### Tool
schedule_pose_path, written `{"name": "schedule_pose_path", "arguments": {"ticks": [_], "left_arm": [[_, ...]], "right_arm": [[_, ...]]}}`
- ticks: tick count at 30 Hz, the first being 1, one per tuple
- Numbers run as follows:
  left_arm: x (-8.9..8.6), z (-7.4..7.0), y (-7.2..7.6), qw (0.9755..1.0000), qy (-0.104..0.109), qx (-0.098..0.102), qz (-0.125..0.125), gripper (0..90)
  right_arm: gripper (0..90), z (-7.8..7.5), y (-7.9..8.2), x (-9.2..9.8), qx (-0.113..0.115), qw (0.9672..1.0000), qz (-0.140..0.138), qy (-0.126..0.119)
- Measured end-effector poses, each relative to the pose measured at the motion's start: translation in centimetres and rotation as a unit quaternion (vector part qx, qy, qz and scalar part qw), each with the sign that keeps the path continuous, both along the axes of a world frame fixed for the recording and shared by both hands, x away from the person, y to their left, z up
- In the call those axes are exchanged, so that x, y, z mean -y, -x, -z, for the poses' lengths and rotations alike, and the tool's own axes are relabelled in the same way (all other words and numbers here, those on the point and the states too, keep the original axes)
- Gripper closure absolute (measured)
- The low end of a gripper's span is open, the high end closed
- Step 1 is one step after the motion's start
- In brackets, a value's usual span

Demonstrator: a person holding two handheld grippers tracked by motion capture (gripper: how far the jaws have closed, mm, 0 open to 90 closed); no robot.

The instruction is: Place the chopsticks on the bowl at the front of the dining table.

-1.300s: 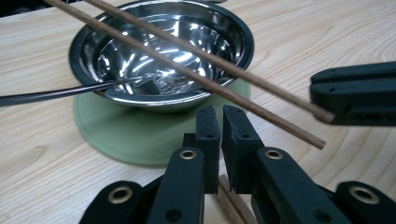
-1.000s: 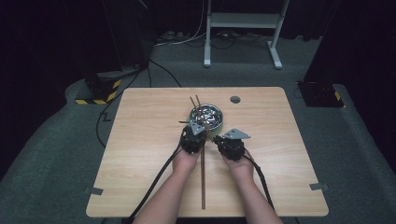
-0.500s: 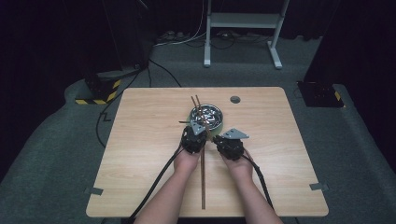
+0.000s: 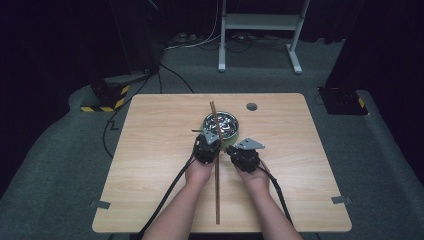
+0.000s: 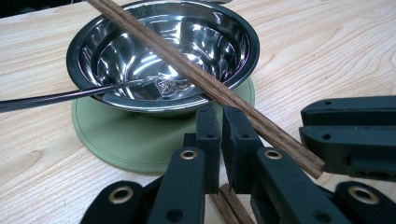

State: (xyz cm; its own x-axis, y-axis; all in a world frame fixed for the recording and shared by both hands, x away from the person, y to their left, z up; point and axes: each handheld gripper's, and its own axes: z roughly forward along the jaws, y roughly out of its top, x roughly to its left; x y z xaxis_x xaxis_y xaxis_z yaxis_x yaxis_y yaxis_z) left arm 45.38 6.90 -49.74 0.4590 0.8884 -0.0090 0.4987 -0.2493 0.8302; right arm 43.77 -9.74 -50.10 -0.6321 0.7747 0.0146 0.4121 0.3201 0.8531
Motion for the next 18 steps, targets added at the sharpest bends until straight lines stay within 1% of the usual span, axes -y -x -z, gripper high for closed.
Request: {"name": "schedule_pose_path", "arguments": {"ticks": [1,5,10,11,14,18], "left_arm": [[-0.01,0.00,0.00,1.0000,-0.001,0.000,0.000,84.8],[-0.05,0.00,-0.01,1.0000,0.001,0.000,0.002,85.3],[-0.03,-0.05,0.02,1.0000,0.001,0.000,0.001,85.4],[-0.03,-0.04,0.02,1.0000,0.000,-0.001,0.001,85.3],[-0.08,-0.01,0.02,1.0000,-0.004,-0.001,0.000,85.2],[-0.21,-0.21,0.09,1.0000,-0.004,0.004,-0.002,85.0]], "right_arm": [[80.8,0.02,0.01,-0.08,0.003,1.0000,0.001,0.001],[80.9,-0.03,0.19,-0.31,0.001,1.0000,-0.006,0.002],[81.8,-0.07,0.28,-0.50,0.004,0.9999,-0.011,0.008],[81.8,-0.09,0.35,-0.53,0.000,0.9999,-0.009,0.004],[81.8,-0.14,0.27,-0.46,0.011,0.9999,-0.010,0.006],[81.8,-0.19,0.27,-0.41,0.010,0.9999,-0.009,0.005]]}}
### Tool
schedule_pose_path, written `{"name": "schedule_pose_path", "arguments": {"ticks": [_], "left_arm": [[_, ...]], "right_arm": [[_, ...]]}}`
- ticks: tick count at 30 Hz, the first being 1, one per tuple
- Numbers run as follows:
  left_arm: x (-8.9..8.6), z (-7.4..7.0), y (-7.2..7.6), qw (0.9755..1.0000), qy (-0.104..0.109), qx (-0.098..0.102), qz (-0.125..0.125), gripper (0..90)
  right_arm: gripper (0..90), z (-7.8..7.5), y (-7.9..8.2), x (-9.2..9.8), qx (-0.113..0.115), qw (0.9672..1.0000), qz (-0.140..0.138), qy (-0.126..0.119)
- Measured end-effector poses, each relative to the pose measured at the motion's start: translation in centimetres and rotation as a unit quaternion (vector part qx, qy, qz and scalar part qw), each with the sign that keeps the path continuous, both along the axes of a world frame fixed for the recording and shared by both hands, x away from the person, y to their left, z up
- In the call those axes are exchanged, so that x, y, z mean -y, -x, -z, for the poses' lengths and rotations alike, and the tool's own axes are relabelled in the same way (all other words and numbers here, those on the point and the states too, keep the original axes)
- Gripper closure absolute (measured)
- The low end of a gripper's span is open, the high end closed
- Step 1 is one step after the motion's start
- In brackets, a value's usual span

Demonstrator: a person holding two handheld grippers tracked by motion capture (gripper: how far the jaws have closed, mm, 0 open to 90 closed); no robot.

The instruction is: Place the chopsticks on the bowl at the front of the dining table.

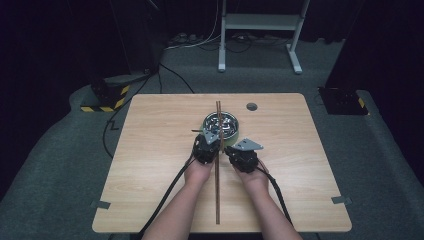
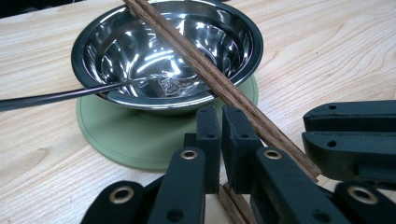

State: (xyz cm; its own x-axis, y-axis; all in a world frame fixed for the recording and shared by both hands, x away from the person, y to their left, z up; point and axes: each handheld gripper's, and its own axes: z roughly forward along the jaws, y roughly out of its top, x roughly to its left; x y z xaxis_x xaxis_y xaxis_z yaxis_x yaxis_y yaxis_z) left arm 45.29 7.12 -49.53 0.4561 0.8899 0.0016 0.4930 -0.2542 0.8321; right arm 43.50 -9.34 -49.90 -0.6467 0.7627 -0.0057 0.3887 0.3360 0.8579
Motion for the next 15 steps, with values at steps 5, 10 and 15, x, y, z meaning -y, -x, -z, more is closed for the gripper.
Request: {"name": "schedule_pose_path", "arguments": {"ticks": [5,10,15], "left_arm": [[-0.18,-0.24,0.08,1.0000,0.000,0.002,-0.001,85.0],[-0.14,-0.23,0.24,1.0000,-0.005,0.000,0.000,83.7],[-0.27,-0.40,0.31,1.0000,-0.004,0.003,-0.001,83.2]], "right_arm": [[81.7,-0.04,0.04,0.06,0.001,1.0000,0.005,-0.004],[81.5,-0.09,0.02,0.22,0.001,0.9999,0.010,-0.004],[81.4,-0.08,0.03,0.22,0.001,0.9999,0.012,-0.003]]}}
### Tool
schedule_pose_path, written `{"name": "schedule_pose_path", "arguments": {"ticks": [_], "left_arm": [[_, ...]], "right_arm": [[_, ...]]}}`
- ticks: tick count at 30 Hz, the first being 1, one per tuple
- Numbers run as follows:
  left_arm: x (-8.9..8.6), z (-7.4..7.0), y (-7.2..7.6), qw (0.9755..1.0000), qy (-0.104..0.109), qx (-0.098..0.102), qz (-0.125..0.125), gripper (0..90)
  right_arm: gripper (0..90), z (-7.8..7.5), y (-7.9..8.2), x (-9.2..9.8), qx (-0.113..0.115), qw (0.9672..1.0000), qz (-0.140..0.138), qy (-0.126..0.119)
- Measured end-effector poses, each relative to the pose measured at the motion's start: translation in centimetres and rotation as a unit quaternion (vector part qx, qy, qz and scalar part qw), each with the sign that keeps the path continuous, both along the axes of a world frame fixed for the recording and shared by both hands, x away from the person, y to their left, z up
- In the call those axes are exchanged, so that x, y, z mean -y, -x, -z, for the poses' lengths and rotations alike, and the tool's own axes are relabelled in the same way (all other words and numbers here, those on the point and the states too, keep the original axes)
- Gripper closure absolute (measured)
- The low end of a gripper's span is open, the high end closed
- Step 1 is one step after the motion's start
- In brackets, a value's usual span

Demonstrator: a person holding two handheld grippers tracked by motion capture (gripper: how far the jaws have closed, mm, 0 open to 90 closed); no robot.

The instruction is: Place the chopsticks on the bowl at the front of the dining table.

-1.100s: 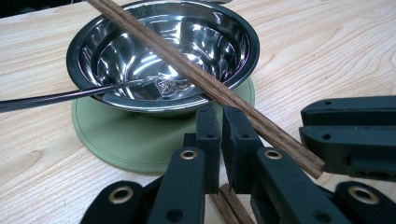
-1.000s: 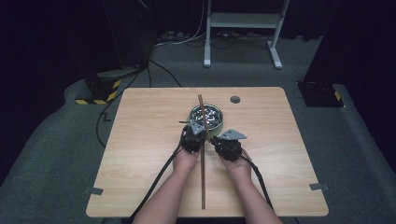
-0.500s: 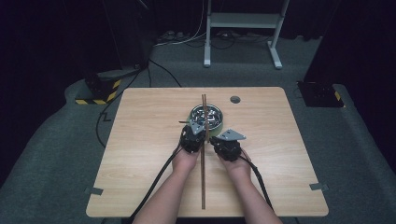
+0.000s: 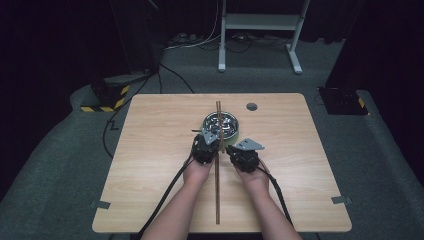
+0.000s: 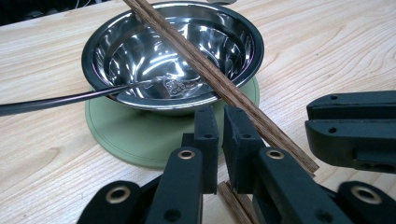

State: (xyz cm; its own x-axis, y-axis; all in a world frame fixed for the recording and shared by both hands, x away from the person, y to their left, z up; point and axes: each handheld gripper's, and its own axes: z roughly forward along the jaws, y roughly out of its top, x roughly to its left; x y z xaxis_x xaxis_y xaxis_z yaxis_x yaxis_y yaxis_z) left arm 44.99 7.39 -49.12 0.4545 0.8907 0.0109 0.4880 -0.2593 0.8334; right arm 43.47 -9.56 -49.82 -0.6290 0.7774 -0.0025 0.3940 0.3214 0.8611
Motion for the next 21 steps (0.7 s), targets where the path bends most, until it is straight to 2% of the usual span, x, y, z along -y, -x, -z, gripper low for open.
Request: {"name": "schedule_pose_path", "arguments": {"ticks": [10,13,14,20,21], "left_arm": [[-0.47,-0.22,0.15,1.0000,-0.007,0.000,-0.001,82.7],[-0.56,-0.15,0.29,1.0000,-0.008,-0.003,-0.001,85.3],[-0.62,-0.17,0.32,0.9999,-0.014,-0.003,0.003,86.0],[-0.56,-0.09,0.21,1.0000,-0.005,-0.004,-0.001,86.4],[-0.61,-0.09,0.16,0.9999,-0.009,-0.005,0.000,86.3]], "right_arm": [[81.1,0.00,0.00,0.11,0.004,1.0000,0.006,0.000],[81.1,-0.02,0.01,0.19,0.004,1.0000,0.008,0.000],[81.1,-0.01,-0.01,0.20,0.006,0.9999,0.010,0.000],[80.8,-0.04,0.02,0.25,0.006,0.9998,0.019,0.003],[80.8,-0.04,0.00,0.26,0.006,0.9998,0.019,0.004]]}}
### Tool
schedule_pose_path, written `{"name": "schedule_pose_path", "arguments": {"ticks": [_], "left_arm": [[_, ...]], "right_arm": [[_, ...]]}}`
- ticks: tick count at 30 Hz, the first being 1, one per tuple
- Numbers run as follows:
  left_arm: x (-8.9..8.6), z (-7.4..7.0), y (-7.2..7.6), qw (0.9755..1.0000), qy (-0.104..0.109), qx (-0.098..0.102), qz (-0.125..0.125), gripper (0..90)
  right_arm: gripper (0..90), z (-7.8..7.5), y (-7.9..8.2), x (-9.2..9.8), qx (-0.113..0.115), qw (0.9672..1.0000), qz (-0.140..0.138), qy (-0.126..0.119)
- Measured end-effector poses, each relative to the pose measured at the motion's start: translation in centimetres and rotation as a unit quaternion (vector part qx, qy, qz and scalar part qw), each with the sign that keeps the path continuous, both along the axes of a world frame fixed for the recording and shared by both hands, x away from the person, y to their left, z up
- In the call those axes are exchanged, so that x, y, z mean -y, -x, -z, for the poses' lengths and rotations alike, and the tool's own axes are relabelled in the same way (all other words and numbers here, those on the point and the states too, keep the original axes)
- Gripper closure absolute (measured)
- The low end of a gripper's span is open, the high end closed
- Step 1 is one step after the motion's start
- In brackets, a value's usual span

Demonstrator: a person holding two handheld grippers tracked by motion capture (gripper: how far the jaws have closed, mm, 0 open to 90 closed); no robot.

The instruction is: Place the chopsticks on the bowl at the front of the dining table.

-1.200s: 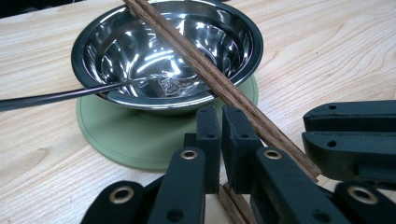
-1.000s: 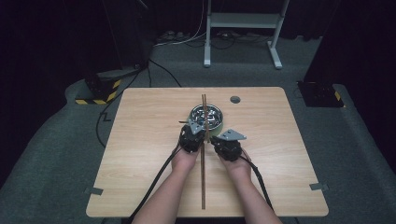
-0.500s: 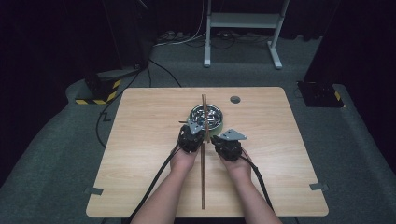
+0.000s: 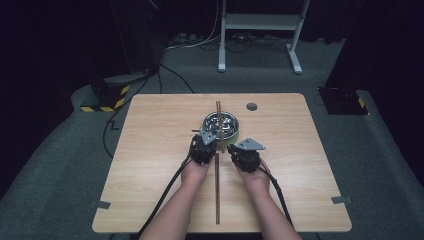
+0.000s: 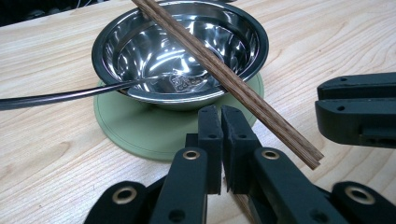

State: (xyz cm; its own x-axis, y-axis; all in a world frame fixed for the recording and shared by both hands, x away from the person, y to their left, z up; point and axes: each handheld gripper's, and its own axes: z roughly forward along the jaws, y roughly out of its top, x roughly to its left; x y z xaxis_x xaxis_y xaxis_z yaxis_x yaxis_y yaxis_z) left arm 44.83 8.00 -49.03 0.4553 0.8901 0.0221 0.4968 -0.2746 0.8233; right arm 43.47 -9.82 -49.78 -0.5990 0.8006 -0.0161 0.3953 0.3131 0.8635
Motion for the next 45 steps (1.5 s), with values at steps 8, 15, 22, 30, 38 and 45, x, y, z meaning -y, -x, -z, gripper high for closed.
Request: {"name": "schedule_pose_path", "arguments": {"ticks": [8,15,22,30,38,45], "left_arm": [[0.1,0.2,-0.7,1.0000,0.006,-0.001,-0.006,86.2],[0.5,0.8,-1.1,0.9997,0.023,-0.001,-0.002,86.2],[0.5,0.9,-1.2,0.9994,0.034,0.003,0.002,86.5],[0.5,0.9,-1.2,0.9991,0.042,0.001,0.001,86.5],[0.5,1.1,-1.3,0.9991,0.044,0.000,0.001,86.9],[0.4,1.0,-1.3,0.9991,0.041,-0.003,0.000,87.1]], "right_arm": [[81.1,0.0,-0.4,-0.2,0.003,1.0000,0.002,0.001],[84.6,-0.7,-2.3,-0.2,-0.019,0.9997,0.012,0.000],[84.9,-0.2,-3.2,-1.0,-0.037,0.9992,0.011,0.007],[84.9,-0.4,-3.6,-1.2,-0.030,0.9993,0.020,0.007],[85.0,0.0,-3.6,-2.1,-0.034,0.9992,0.011,0.016],[85.1,-0.1,-3.5,-2.2,-0.033,0.9993,0.007,0.018]]}}
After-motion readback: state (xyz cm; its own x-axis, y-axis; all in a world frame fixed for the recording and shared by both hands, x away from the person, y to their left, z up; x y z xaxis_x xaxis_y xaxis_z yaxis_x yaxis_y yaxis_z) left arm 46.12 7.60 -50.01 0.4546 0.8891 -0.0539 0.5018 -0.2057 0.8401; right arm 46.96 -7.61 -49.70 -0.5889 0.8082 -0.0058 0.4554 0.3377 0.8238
